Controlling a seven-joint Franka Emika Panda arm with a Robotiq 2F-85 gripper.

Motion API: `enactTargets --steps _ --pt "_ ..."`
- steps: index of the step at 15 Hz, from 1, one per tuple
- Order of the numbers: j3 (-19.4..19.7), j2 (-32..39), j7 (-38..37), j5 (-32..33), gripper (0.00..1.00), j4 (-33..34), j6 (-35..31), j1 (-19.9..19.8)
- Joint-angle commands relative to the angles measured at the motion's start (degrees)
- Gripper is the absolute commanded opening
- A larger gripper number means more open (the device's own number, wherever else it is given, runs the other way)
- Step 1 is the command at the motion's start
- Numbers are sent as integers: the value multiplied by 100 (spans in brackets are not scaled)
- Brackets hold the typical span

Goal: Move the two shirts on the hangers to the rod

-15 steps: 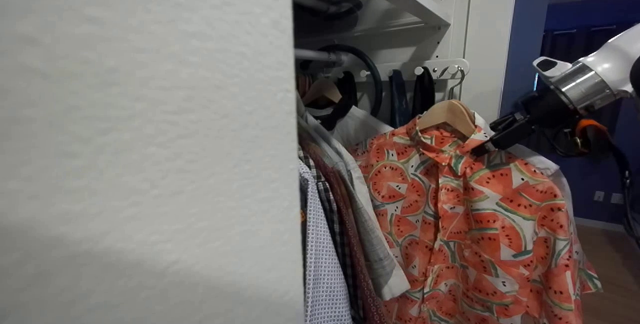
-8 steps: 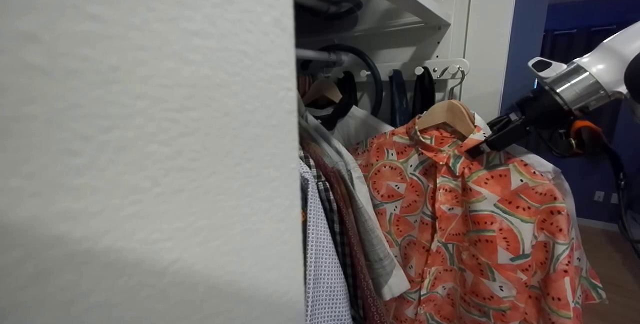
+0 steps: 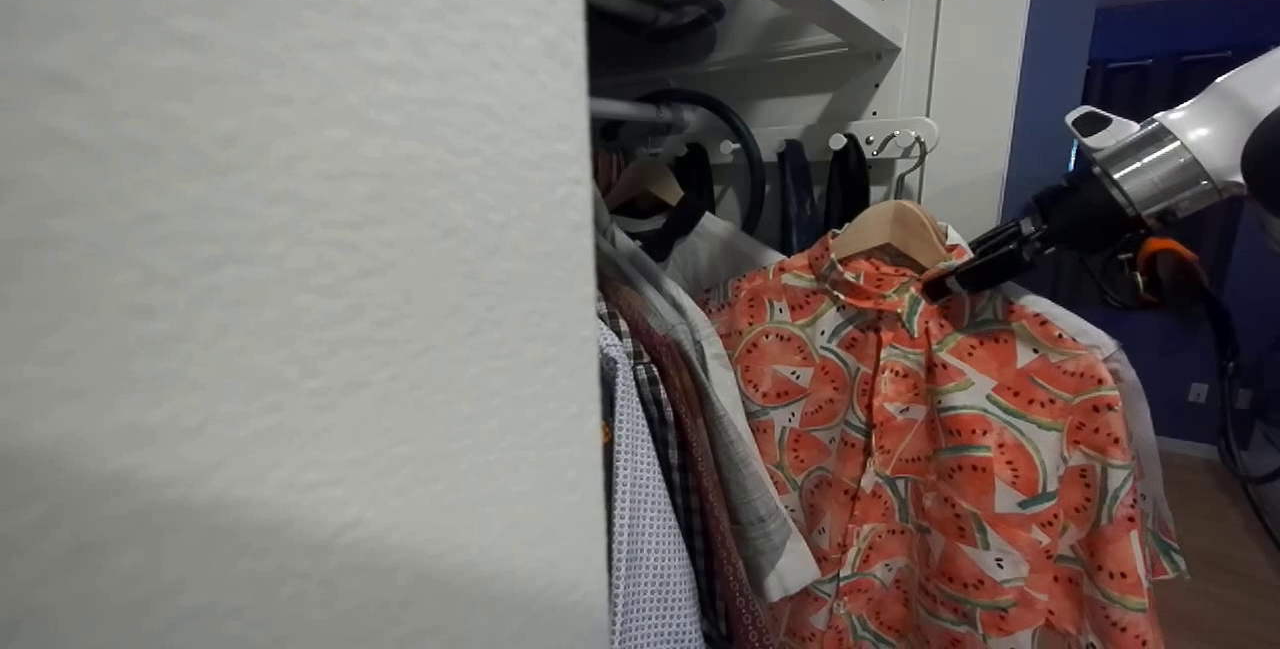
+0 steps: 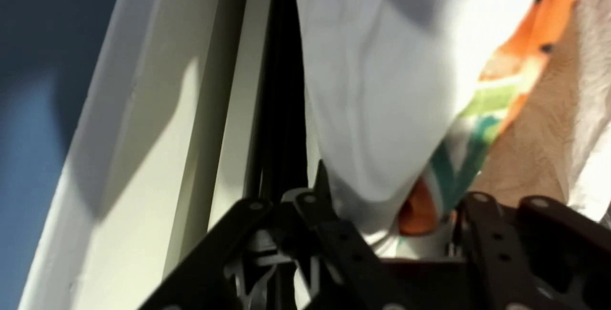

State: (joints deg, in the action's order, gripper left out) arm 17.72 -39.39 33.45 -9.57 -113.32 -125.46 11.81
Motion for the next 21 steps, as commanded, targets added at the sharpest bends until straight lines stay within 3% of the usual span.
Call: enactTargets --steps 1,3,14,21 --pt "-149 -197 4 -115 13 -150 -166 -95" --pt "-186 -272 -67 -95 0 -169 -221 -154" --pt "-308 -600 -228 -82 1 -96 -14 -169" --pt "-976 -810 -817 -23 1 98 654 -98"
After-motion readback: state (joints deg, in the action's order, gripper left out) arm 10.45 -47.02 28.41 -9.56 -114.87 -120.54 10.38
